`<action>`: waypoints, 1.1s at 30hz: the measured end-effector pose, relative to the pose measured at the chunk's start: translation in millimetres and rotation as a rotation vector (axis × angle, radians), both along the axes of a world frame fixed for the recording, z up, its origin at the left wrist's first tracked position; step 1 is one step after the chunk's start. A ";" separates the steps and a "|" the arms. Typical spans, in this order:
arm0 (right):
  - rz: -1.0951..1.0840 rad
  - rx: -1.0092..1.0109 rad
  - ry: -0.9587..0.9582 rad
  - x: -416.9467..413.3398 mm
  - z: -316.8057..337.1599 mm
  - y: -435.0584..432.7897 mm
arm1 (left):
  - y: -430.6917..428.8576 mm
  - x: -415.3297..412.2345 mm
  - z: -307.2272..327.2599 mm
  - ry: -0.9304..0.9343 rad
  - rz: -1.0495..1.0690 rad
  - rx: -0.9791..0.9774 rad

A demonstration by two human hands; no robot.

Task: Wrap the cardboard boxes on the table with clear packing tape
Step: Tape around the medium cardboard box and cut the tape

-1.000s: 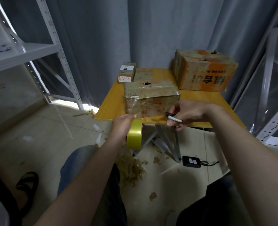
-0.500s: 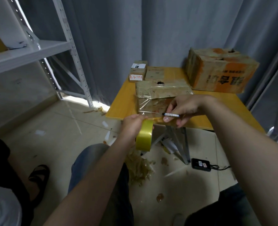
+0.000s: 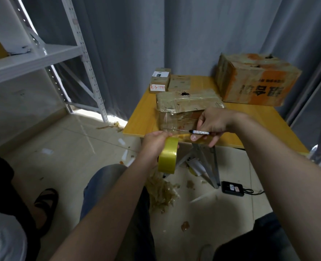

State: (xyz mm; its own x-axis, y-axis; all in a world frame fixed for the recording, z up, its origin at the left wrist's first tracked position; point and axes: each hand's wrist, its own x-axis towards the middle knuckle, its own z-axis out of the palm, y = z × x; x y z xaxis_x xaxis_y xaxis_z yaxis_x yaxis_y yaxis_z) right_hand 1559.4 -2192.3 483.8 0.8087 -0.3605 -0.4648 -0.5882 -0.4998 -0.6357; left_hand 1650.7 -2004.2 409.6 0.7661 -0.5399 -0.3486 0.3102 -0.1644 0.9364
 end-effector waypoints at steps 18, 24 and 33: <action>0.025 -0.103 0.077 7.3 -4.5 13.9 | -4.8 -3.2 -2.7 -0.029 0.002 0.027; 0.011 -0.085 0.012 10.9 -10.8 14.9 | -4.4 -0.8 -4.4 -0.072 0.028 0.059; -0.023 -0.070 -0.051 6.3 -11.5 19.8 | -9.1 -10.0 -15.0 0.008 -0.003 0.052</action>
